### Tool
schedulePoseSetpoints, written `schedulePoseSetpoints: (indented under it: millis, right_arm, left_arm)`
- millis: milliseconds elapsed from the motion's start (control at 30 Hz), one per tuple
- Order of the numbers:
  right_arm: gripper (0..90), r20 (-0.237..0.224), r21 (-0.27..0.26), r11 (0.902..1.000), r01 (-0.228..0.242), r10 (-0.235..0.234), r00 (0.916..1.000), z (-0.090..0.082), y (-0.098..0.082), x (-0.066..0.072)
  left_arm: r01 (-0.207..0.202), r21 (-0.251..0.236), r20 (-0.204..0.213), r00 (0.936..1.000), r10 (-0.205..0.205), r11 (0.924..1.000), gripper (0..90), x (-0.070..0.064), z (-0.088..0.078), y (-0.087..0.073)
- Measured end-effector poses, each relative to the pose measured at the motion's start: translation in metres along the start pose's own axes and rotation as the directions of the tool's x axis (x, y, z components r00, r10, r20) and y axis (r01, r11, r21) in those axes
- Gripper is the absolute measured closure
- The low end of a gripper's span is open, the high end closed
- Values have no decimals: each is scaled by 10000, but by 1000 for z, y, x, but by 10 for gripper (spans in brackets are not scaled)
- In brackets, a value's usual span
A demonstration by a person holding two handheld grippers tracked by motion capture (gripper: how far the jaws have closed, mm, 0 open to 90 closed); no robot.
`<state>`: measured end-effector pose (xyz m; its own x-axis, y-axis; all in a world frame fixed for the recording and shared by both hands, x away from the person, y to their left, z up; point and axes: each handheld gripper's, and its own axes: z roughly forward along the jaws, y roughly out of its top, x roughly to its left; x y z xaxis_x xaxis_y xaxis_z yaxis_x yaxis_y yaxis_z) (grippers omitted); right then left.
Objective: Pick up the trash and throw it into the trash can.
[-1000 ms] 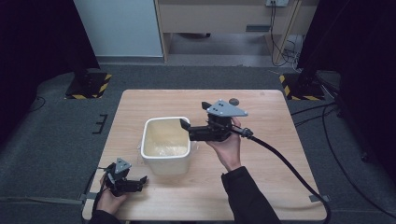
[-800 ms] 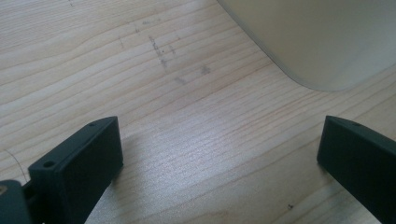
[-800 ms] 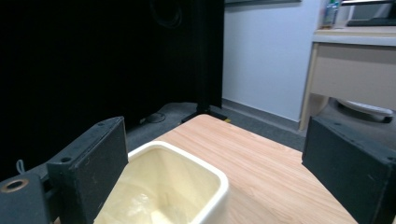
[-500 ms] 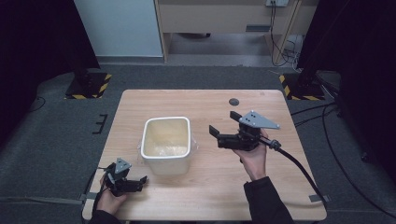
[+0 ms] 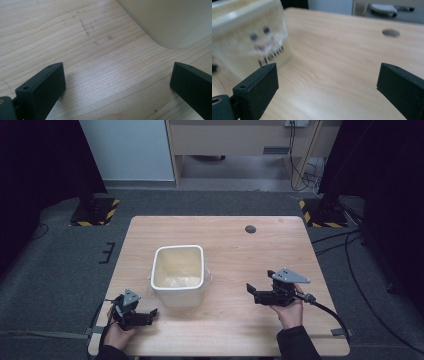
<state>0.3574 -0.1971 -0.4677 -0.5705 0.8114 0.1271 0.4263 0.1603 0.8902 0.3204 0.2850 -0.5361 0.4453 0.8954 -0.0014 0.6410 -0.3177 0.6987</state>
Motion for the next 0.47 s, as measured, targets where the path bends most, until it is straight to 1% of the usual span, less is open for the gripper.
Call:
schedulePoseSetpoints:
  millis: [67,167,267,333,367,467]
  right_arm:
    - [40,156,348,9993,-103,98,9998,0,-13,-6]
    - [39,594,963,9953,-70,13,9982,0,-29,-15]
    - [39,975,1429,9897,-96,-45,9952,0,-40,-24]
    - [33,1290,1870,9823,-52,-193,9915,1,-46,-30]
    - [33,1405,1955,9807,-45,-235,9898,1,-48,-32]
    - [27,1681,2124,9769,-229,-135,9857,1,-52,-37]
  left_arm:
    - [2,-1,-1,10000,-2,10000,0,0,0,0]
    - [-1,1,1,10000,1,10000,0,0,0,0]
    - [0,1,2,10000,0,10000,0,0,0,0]
    - [1,1,4,10000,-1,10000,0,0,0,0]
    - [2,0,5,10000,-2,10000,0,0,0,0]
    - [-13,2,18,10000,13,10000,0,0,0,0]
